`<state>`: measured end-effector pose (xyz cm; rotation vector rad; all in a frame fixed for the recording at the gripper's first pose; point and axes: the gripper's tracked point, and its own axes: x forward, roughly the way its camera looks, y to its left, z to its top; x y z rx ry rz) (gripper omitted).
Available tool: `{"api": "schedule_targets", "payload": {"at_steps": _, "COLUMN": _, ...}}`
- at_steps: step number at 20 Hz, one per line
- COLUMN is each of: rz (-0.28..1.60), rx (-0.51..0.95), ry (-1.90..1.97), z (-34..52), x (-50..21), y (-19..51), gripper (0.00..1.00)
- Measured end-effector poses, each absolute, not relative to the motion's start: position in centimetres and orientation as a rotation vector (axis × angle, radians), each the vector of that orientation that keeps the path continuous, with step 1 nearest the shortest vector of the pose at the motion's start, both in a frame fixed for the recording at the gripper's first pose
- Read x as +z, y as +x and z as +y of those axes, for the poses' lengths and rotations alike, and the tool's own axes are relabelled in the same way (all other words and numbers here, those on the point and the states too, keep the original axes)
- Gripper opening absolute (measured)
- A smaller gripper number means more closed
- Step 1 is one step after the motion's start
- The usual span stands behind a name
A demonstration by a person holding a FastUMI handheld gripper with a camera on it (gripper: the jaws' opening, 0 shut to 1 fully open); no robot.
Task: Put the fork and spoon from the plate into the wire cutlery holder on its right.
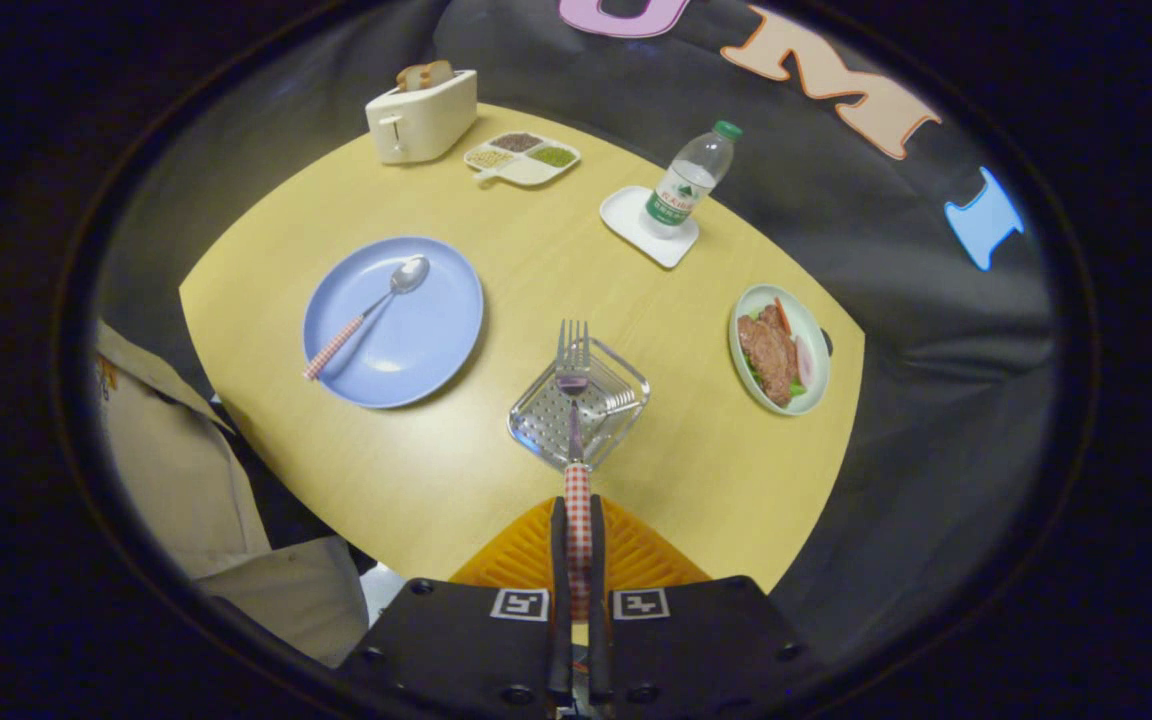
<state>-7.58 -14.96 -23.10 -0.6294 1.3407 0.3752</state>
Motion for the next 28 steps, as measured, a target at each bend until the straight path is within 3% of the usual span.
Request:
{"api": "schedule_targets", "payload": {"at_steps": 15, "rz": 1.635, "rx": 0.443, "ry": -0.719, "z": -15.8, "x": -26.4, "y": -7.6, "gripper": 0.09}}
{"api": "schedule_targets", "payload": {"at_steps": 28, "rz": 1.752, "rx": 0.348, "ry": -0.721, "z": -15.2, "x": -29.3, "y": -6.3, "gripper": 0.11}}
